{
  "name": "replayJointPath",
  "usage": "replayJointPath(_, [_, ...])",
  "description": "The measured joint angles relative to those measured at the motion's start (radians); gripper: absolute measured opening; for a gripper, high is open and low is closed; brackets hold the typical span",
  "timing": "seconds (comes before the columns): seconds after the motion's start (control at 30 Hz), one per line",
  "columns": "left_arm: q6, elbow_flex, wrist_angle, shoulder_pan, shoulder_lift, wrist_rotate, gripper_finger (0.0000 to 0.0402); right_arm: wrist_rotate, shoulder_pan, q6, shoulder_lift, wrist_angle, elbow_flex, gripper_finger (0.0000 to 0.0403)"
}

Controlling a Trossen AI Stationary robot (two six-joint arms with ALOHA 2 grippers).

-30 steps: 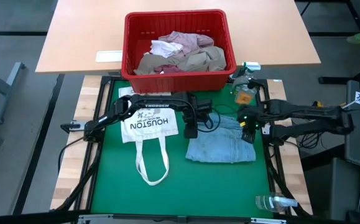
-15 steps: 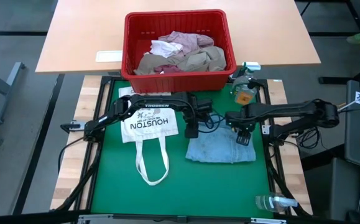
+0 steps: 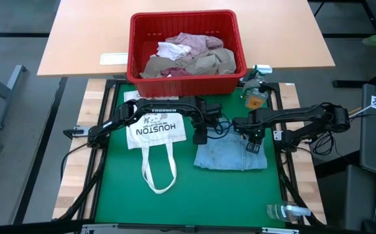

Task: Fold laundry
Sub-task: Fold the light blue pants

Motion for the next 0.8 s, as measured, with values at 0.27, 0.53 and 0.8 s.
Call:
replayJointPath(0.27, [0.001,0.0,0.009,0.0,0.0,-0.006,0.0113,-0.001,0.0,0.0,0.0,-0.022,0.0,0.0018])
replayJointPath(0.53, [0.0,0.0,0.029,0.0,0.0,-0.007,0.0113,-0.001,0.0,0.002,0.0,-0.027,0.0,0.0068])
replayJointPath(0.8, [-0.005,0.0,0.029,0.0,0.0,-0.007,0.0113,0.0,0.0,0.003,-0.001,-0.04,0.0,0.01])
